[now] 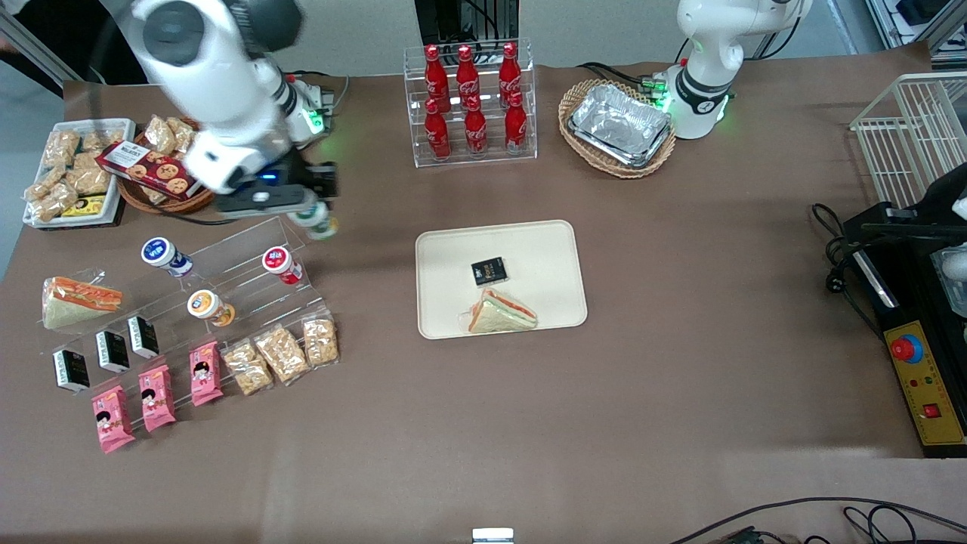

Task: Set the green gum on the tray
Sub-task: 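Lift the green gum bottle and carry it over the cream tray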

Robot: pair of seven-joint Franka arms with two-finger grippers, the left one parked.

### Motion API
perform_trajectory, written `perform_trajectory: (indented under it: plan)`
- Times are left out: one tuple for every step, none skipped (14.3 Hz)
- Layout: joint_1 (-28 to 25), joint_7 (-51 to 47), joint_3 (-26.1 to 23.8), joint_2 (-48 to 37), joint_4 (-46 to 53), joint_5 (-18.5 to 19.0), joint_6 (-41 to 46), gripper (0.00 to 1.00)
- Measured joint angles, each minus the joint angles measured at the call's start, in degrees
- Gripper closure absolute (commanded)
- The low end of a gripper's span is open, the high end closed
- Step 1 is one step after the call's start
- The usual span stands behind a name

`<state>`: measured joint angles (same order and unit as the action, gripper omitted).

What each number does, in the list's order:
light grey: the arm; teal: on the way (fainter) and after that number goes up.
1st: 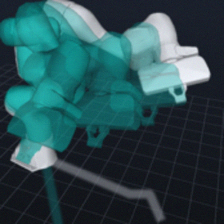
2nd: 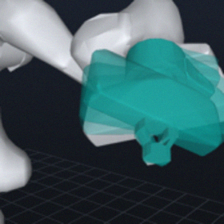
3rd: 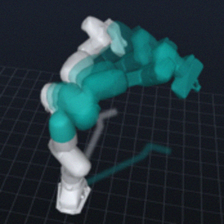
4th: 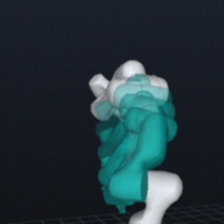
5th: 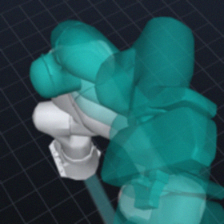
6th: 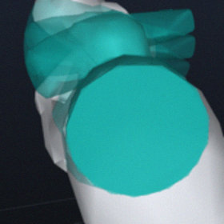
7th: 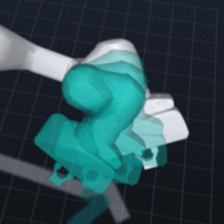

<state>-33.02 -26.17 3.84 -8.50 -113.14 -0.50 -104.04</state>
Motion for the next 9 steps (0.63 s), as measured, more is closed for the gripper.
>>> perform_trajectory:
  plan:
    - [-2.55,-3.72,-0.04,1.87,0.67,-0.03,-1.02,0.94]
    - [-4.78,-7.06,-0.09,3.73,1.06,-0.06,-2.5,0.94]
    - [-6.71,-10.07,-0.1,5.64,1.2,-0.08,-4.32,0.94]
    - [-8.35,-12.72,-0.09,7.5,1.21,-0.1,-6.31,0.94]
    - [-9.86,-15.38,-0.09,9.4,1.21,-0.11,-8.43,0.94]
    - [-11.31,-17.95,-0.08,11.25,1.19,-0.13,-10.5,0.94]
    - [-12.76,-20.49,-0.08,13.16,1.19,-0.13,-12.6,0.94]
    - [-14.08,-22.54,-0.07,14.94,1.12,-0.13,-14.77,0.94]
    - [-15.27,-24.11,-0.05,16.65,1.02,-0.13,-16.95,0.94]
